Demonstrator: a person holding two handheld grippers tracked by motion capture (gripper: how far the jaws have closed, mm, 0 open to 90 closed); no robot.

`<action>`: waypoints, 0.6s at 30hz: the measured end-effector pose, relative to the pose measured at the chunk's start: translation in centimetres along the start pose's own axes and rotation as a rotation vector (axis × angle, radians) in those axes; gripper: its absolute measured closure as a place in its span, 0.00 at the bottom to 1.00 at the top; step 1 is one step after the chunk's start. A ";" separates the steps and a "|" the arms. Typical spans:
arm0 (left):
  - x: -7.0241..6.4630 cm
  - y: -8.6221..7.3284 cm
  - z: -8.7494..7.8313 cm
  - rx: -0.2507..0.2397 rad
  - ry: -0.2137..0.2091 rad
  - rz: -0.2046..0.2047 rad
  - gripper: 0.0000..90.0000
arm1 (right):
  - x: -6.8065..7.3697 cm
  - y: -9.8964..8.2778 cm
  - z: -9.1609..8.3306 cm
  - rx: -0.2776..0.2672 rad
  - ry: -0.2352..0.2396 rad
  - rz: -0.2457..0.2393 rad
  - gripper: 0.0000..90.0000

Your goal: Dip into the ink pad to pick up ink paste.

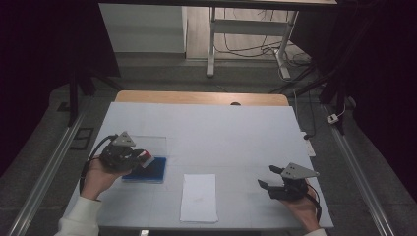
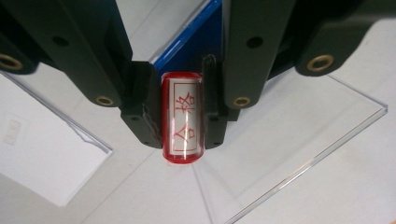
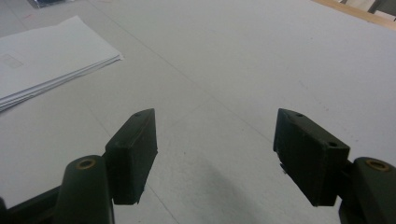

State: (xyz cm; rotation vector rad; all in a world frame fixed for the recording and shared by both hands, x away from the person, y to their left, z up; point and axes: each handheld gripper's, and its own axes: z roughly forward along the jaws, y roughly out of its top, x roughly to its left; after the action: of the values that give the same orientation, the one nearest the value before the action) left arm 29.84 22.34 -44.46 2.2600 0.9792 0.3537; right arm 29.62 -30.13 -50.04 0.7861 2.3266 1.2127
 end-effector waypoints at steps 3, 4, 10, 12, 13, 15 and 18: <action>-0.2 0.0 0.0 0.011 -0.004 0.008 0.78 | 0.0 0.0 0.0 0.001 0.008 0.011 0.33; -0.2 0.0 0.1 0.012 -0.009 0.006 0.78 | 0.0 0.0 0.0 0.001 0.008 0.011 0.33; -0.1 -0.1 0.9 0.055 0.003 0.006 0.78 | 0.2 0.0 -0.1 0.006 -0.004 0.007 0.33; 0.1 -0.3 1.1 0.062 0.006 -0.008 0.78 | 0.2 0.0 -0.1 0.009 -0.004 0.006 0.33; 0.4 -0.5 1.4 0.070 0.010 -0.021 0.78 | 0.2 0.0 -0.1 0.009 -0.004 0.006 0.33; 0.5 -0.6 1.6 0.082 0.011 -0.022 0.78 | 0.2 0.0 -0.2 0.012 -0.006 0.004 0.33; 0.7 -0.9 2.2 0.107 0.012 -0.026 0.78 | 0.2 -0.1 -0.1 0.011 -0.002 0.007 0.33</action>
State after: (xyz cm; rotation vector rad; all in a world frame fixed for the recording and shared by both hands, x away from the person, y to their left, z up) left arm 30.86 22.31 -46.72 2.3409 1.0554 0.3112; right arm 29.40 -30.16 -50.06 0.7998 2.3328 1.2031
